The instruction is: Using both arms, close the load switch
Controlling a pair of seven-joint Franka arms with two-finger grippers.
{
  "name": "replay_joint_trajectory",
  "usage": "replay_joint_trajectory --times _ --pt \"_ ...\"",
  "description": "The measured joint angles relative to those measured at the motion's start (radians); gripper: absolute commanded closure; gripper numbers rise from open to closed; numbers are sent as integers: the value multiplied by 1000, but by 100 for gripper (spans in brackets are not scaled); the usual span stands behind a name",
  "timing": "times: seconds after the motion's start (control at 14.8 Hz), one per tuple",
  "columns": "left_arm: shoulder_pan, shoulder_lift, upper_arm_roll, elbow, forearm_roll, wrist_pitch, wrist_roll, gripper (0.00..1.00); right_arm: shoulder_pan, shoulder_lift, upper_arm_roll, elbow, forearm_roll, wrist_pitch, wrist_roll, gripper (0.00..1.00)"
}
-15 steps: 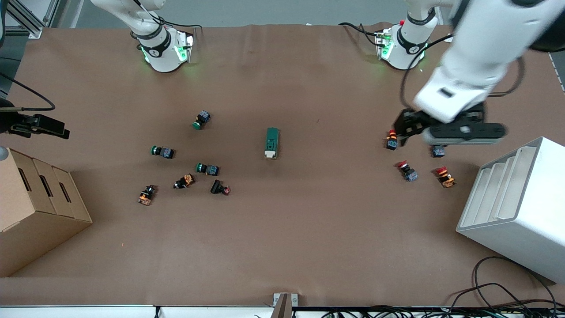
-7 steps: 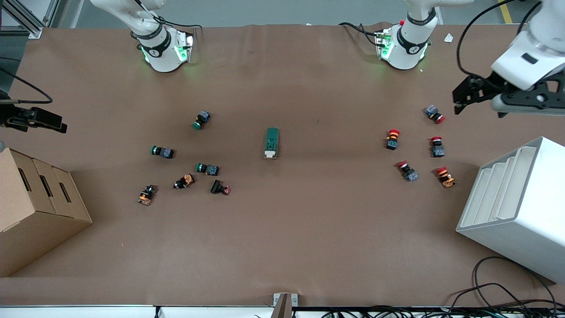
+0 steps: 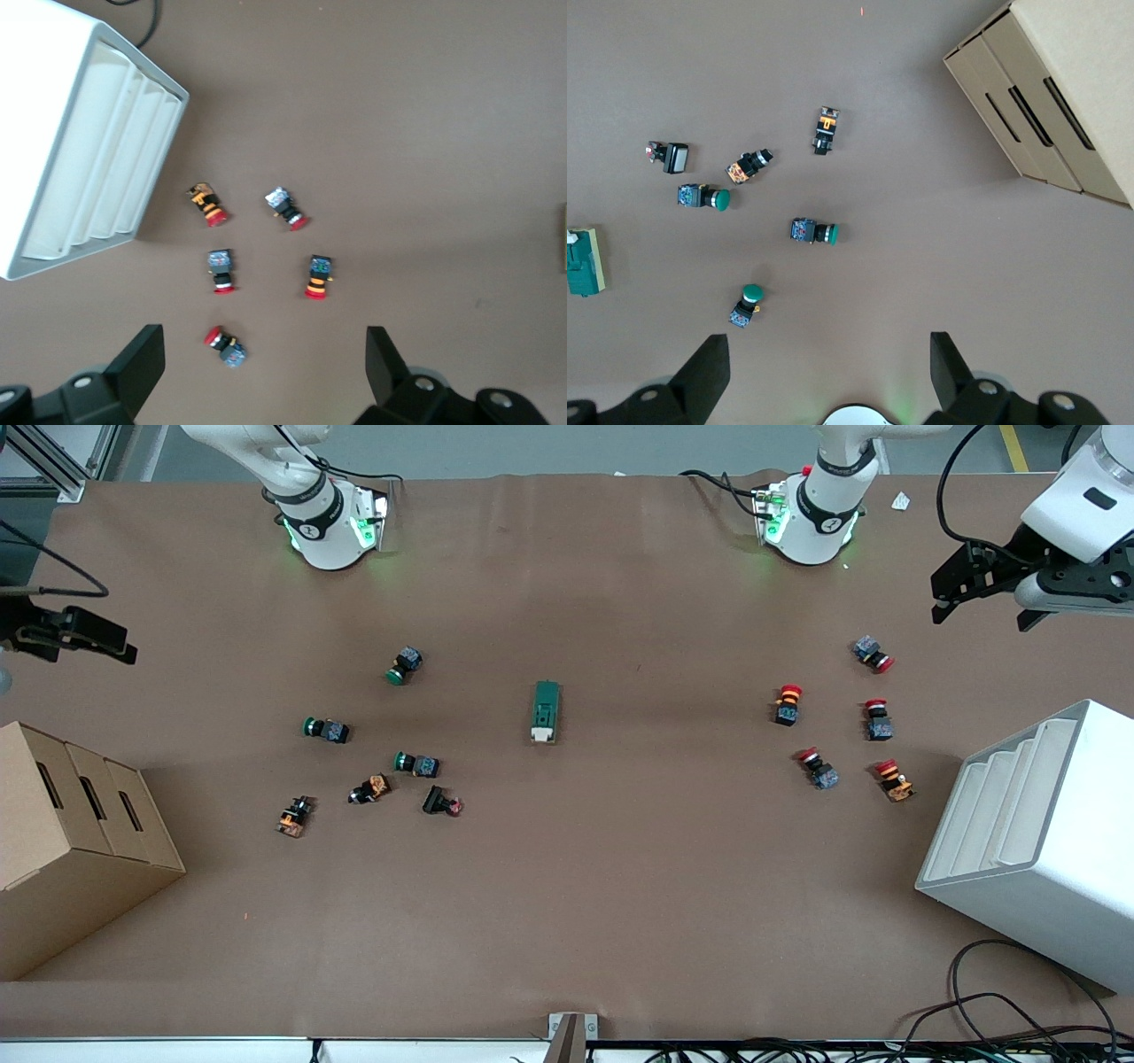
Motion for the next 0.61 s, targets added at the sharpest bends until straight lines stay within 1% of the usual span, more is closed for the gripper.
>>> replay_joint_trajectory --times 0.14,0.27,0.47,0.61 --pt "0 0 1 0 -14 -11 -1 0 0 -34 0 -40 0 11 0 0" --pt "0 1 1 0 -17 -19 -2 0 2 -46 0 -48 0 5 2 0" --pt "0 6 2 2 -17 -20 -4 0 4 -49 0 -14 -7 -53 7 0" --pt "2 21 5 21 -17 -27 -4 0 4 -51 -2 8 -9 -73 8 0"
